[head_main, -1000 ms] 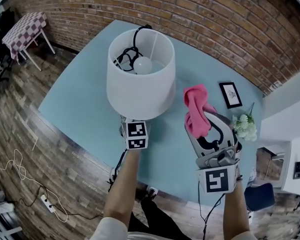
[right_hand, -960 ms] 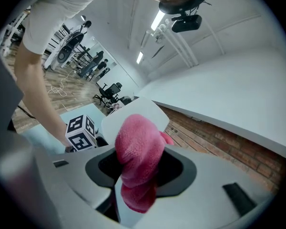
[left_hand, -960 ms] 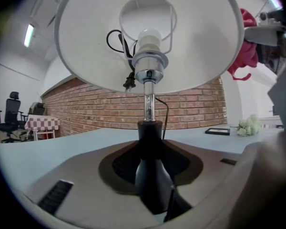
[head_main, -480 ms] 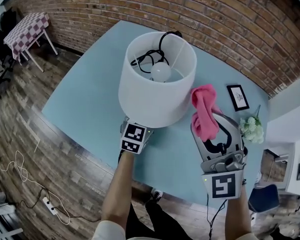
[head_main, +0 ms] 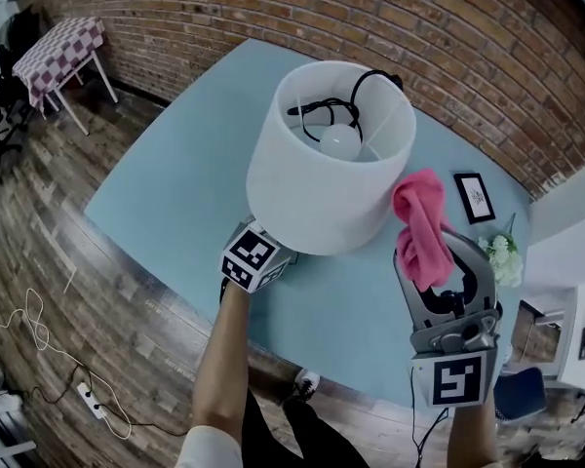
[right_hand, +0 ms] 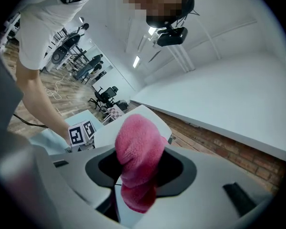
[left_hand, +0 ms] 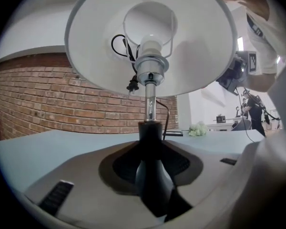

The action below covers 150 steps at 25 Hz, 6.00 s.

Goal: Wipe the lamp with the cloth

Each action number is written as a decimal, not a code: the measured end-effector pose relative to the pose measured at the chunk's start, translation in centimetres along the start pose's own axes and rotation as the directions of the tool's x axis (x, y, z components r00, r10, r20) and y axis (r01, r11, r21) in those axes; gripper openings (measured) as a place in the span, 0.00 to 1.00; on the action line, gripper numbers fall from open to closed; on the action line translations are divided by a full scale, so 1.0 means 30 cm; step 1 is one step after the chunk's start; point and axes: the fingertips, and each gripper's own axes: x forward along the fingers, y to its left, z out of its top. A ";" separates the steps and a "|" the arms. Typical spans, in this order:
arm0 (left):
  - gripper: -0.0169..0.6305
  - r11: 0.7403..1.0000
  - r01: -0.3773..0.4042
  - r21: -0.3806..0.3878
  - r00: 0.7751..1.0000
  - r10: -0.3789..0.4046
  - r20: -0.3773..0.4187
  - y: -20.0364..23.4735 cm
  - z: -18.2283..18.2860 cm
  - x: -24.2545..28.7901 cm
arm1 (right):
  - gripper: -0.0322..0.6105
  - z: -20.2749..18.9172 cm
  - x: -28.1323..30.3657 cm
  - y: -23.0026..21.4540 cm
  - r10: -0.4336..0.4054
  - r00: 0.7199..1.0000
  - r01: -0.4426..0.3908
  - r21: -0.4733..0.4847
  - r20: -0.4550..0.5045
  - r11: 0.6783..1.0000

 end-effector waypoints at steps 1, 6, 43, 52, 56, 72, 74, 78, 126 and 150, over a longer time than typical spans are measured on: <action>0.29 1.000 0.018 -0.001 1.000 -0.018 0.007 -0.002 0.002 -0.006 | 0.36 0.011 0.001 0.005 0.003 1.000 -0.003 -0.004 0.003 1.000; 0.29 0.992 0.125 0.006 0.992 -0.125 0.019 -0.018 -0.001 -0.016 | 0.36 0.057 -0.002 0.023 -0.002 1.000 0.002 -0.008 0.024 1.000; 0.38 0.913 -0.372 -0.166 0.928 0.363 -0.084 0.042 0.136 -0.565 | 0.36 0.348 0.302 0.186 0.045 0.998 -0.064 -0.541 -0.048 0.838; 0.38 0.930 -0.350 -0.116 0.935 0.338 -0.112 -0.004 0.186 -0.590 | 0.36 0.286 0.261 0.322 0.099 0.992 -0.124 -0.526 -0.075 0.842; 0.38 0.929 -0.352 -0.114 0.933 0.339 -0.120 -0.014 0.192 -0.578 | 0.36 0.238 0.249 0.382 0.130 0.987 -0.161 -0.513 -0.097 0.843; 0.38 0.930 -0.345 -0.126 0.930 0.321 -0.176 -0.117 0.152 -0.594 | 0.36 0.052 0.166 0.594 0.272 0.940 -0.337 -0.426 -0.207 0.839; 0.38 0.931 -0.342 -0.127 0.932 0.319 -0.175 -0.131 0.160 -0.598 | 0.36 0.039 0.151 0.601 0.279 0.935 -0.349 -0.418 -0.220 0.839; 0.38 0.932 -0.341 -0.121 0.932 0.319 -0.171 -0.148 0.192 -0.616 | 0.36 0.081 0.103 0.557 0.261 0.949 -0.303 -0.283 -0.176 0.910; 0.33 0.955 -0.281 -0.094 0.951 0.264 -0.161 -0.243 0.317 -0.591 | 0.37 -0.024 0.086 0.410 0.166 0.975 -0.198 -0.239 -0.149 0.950; 0.34 0.933 -0.328 -0.151 0.931 0.291 -0.221 -0.256 0.254 -0.541 | 0.37 0.179 0.160 -0.077 -0.073 0.986 0.090 -0.114 0.149 0.989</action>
